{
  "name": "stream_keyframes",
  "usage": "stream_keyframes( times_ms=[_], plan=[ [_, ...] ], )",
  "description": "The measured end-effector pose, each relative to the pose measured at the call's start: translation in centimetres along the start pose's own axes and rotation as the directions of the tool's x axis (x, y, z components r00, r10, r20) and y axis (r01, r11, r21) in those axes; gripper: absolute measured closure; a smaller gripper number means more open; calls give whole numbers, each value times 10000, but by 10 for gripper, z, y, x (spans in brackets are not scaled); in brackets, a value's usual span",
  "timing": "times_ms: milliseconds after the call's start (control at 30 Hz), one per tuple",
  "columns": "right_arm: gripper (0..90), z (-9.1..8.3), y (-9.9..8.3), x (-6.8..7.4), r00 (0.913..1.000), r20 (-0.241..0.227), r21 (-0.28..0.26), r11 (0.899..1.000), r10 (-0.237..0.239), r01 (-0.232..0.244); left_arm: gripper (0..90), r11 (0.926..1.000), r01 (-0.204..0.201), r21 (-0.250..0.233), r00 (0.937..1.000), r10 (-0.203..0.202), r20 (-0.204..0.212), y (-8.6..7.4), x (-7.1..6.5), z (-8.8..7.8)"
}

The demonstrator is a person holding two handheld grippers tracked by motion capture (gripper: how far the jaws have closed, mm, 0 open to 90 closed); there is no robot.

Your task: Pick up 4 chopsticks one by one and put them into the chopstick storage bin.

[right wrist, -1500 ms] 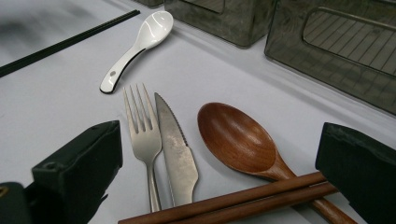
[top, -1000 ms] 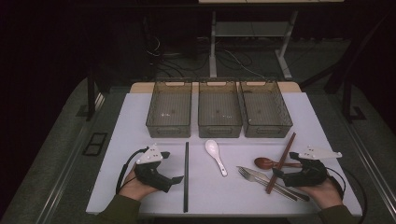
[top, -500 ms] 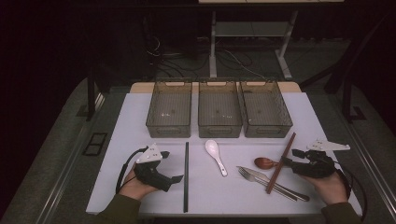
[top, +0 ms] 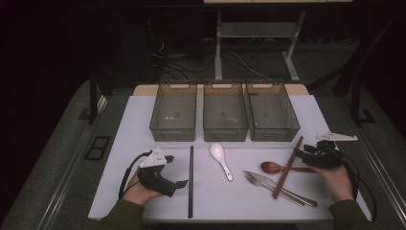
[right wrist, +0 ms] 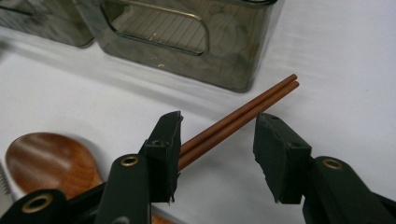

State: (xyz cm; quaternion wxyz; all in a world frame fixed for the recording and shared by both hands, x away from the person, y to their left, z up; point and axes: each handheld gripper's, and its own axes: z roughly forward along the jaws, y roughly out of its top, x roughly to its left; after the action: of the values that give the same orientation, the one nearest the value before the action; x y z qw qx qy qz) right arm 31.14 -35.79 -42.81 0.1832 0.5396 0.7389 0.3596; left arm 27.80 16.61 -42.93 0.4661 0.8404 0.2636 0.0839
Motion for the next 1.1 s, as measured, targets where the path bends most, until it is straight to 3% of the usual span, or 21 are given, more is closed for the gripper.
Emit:
stream_keyframes(
  times_ms=[100, 167, 200, 333, 600, 1100],
  plan=[
    [547, 1, 1, -2, 10000, 76, 38, 10000, 53, -53, 0, 10000, -2, -3, 10000, 2, -4, 0, 0, 0],
    [646, 2, 1, -4, 9996, 242, 134, 9998, 126, -130, 0, 10000, 6, -10, 10000, -6, -4, 0, 0, 0],
    [646, 2, 1, -4, 9996, 242, 134, 9998, 126, -130, 0, 10000, -2, -7, 10000, 2, -4, 0, 0, 0],
    [790, 9, 0, -7, 9994, 345, 587, 9983, 50, -70, 0, 10000, -3, -19, 10000, 3, 7, 0, 0, 0],
    [837, 17, 0, -13, 9966, 799, 867, 9959, 183, -252, 0, 10000, -6, 12, 10000, 6, 16, 0, 0, 0],
    [837, 26, 4, -16, 9977, 639, 846, 9960, 218, -272, 0, 10000, -8, 32, 10000, 7, 26, 0, 0, 0]
  ],
)
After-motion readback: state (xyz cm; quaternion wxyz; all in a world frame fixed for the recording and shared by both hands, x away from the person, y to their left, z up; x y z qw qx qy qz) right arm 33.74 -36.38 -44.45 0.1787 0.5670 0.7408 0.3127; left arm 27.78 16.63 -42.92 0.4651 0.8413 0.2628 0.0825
